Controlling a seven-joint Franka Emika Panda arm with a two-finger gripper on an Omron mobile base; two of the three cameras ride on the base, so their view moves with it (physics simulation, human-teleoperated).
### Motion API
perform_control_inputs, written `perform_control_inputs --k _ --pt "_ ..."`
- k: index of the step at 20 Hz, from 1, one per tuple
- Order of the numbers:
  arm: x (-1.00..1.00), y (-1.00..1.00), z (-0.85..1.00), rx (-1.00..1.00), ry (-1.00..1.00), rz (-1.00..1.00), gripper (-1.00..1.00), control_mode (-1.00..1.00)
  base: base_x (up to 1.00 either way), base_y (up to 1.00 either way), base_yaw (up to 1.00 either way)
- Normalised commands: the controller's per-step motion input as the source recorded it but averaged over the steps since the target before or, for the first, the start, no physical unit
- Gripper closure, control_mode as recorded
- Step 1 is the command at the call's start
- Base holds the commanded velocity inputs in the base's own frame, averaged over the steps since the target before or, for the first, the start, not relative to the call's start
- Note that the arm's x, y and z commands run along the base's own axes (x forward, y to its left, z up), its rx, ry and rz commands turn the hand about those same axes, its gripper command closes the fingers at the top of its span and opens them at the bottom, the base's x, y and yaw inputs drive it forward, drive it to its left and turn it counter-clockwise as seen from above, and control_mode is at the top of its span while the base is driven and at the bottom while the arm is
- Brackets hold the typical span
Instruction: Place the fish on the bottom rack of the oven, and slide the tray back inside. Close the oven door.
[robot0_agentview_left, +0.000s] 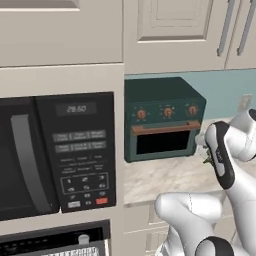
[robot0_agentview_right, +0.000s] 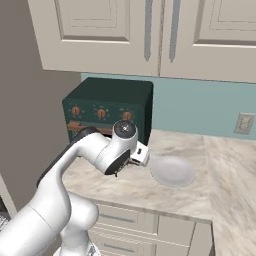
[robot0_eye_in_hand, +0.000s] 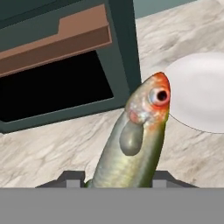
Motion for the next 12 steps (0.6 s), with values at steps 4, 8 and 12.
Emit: perform_control_inputs --k 4,8,12 --pt "0.0 0.0 0.0 0.0 0.0 0.0 1.0 1.0 -1.0 0.03 0.34" --pt "0.0 0.0 0.0 0.0 0.0 0.0 1.0 1.0 -1.0 -0.25 0.21" --pt "0.0 0.0 0.0 0.0 0.0 0.0 1.0 1.0 -1.0 0.0 0.22"
